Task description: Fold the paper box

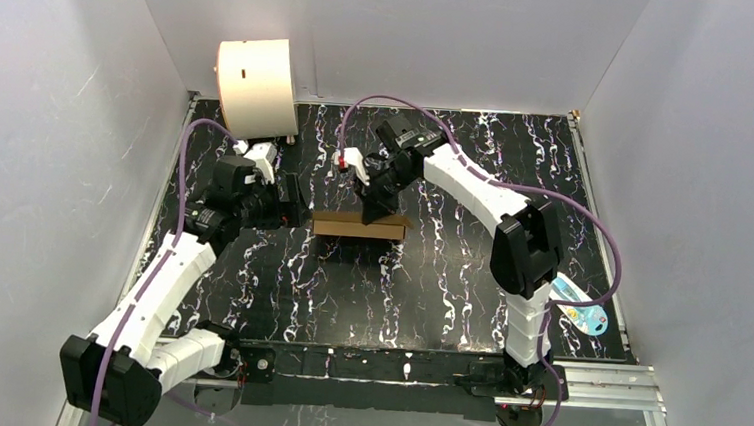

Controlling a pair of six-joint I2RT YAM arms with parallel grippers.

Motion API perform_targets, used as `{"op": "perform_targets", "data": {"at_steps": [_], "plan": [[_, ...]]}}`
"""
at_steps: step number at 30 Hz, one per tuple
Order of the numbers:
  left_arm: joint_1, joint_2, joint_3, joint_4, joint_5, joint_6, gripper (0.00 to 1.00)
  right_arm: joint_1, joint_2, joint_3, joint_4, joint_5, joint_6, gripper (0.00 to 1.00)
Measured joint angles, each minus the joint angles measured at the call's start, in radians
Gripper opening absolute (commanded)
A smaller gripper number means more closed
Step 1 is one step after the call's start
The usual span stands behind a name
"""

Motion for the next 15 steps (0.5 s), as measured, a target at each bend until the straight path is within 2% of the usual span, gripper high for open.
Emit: {"op": "perform_targets", "data": {"at_steps": [4,10,15], "plan": [[0.0,0.051,0.001,-0.001,0.006,0.013,0.88,-0.024,0.024,0.052,-0.005,-0.006,-0.023,0.06],[0.0,0.085,0.04,-0.021,0.03,0.033,0.88,-0.058,0.121,0.207,-0.103,-0.055,-0.072,0.06],[0.0,0.072,0.074,-0.03,0.037,0.042,0.88,-0.061,0.137,0.213,-0.183,-0.118,-0.102,0.05]]}}
